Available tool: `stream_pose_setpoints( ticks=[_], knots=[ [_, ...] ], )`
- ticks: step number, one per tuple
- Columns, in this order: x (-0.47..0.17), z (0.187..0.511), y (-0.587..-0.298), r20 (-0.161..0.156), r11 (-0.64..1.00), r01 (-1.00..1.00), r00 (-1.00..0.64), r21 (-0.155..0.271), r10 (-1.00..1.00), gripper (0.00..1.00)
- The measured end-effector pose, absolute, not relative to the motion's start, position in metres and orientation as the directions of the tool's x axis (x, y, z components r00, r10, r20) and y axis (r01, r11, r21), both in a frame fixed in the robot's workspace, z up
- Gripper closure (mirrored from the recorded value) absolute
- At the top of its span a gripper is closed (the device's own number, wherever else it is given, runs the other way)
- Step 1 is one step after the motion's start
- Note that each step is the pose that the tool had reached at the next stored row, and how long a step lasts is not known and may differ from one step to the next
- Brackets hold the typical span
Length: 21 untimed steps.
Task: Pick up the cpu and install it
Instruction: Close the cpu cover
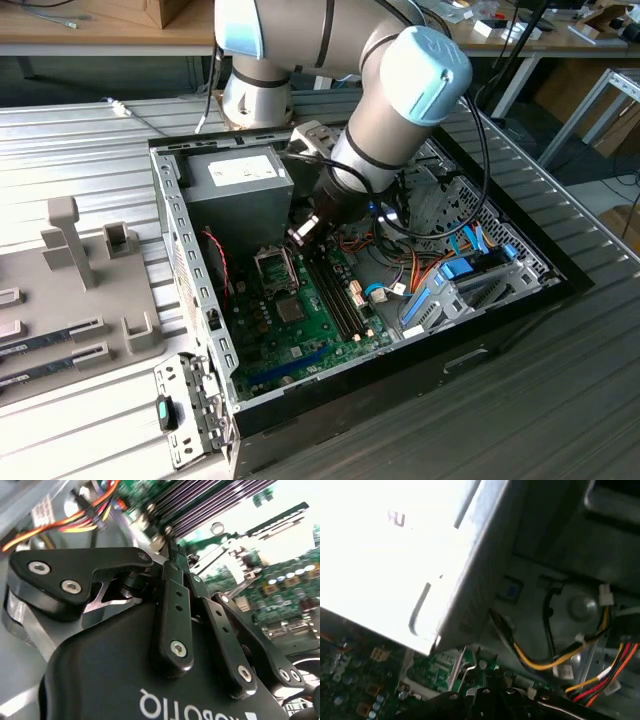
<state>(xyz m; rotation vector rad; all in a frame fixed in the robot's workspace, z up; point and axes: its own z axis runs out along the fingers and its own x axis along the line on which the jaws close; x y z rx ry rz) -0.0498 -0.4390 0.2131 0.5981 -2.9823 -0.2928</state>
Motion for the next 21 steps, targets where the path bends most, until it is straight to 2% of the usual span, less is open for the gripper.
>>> stream_pose_setpoints(
  ticks=[2, 5, 9, 21],
  knots=[
    [-0.050, 0.212, -0.439, 0.029, 0.876, -0.416, -0.900, 0.243, -0.435, 0.89],
    [-0.050, 0.212, -0.439, 0.015, 0.850, -0.452, -0.881, 0.269, -0.473, 0.89],
    [-0.051, 0.211, -0.439, -0.019, 0.817, -0.474, -0.868, 0.328, -0.496, 0.89],
    [-0.050, 0.202, -0.439, -0.020, 0.728, -0.600, -0.776, 0.330, -0.630, 0.89]
  ],
)
